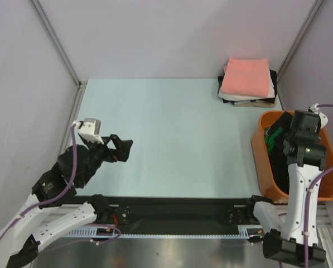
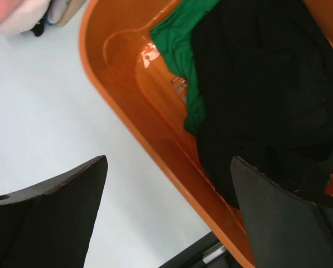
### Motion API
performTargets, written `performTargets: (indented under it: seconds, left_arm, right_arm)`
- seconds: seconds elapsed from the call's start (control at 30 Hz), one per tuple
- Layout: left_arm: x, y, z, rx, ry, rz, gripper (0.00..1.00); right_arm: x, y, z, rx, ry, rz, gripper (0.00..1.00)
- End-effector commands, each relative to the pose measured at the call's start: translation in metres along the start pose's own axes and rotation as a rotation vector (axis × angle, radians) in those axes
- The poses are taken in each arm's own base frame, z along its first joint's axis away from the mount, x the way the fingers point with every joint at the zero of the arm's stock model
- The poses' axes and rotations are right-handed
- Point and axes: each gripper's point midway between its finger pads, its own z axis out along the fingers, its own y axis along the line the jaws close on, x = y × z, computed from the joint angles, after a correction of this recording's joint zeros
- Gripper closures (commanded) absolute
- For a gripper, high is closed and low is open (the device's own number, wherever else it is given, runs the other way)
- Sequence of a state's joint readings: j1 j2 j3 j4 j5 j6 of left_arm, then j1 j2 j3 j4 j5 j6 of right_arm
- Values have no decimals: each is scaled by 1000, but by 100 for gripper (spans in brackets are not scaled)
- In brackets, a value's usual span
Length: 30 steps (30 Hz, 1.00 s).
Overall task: Fold and stack the t-shirts
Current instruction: Grab the tshirt from the pile
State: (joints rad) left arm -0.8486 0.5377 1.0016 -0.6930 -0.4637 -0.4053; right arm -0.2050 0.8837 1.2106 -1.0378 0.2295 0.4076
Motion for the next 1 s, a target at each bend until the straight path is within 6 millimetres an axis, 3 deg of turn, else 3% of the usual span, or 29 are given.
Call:
performTargets:
  seconds: [0.0,0.1,0.17,0.2,0.23,0.3,0.33,0.47,0.53,0.6,0.67,0.77,0.97]
  left_arm:
    - [26,14,8,-38,62,131,0]
    - [48,27,15,-94,107,158,0]
    - [46,31,14,-124,113,163,0]
    - [46,32,14,-130,109,163,0]
    - [49,32,15,-128,113,159,0]
    - [53,28,16,-116,135,147,0]
    - [56,28,14,-119,161,130,0]
    - [73,28,17,-115,180,93,0]
    - [70,31,16,-126,167,105,0]
    - [70,32,17,-131,162,105,0]
    - [74,31,18,-127,181,110,0]
    - [74,32,19,-134,182,114,0]
    - [76,34,21,-153,194,122,0]
  right_arm:
    - [-7,1,11,-26,17,60,0]
    - [-16,-23,21,86,-10,103,0]
    - [-22,-31,30,114,-42,128,0]
    - [-14,-38,40,124,-20,146,0]
    - [-19,-38,47,113,-39,158,0]
    - [-7,-40,65,104,17,181,0]
    - [-12,-48,71,107,8,226,0]
    - [-29,-45,85,57,28,368,0]
    - [-35,-40,96,46,33,401,0]
    - [-33,-47,107,102,48,403,0]
    - [-30,-56,113,153,56,411,0]
    - [-14,-48,113,152,80,386,0]
    - [14,-57,100,199,32,350,0]
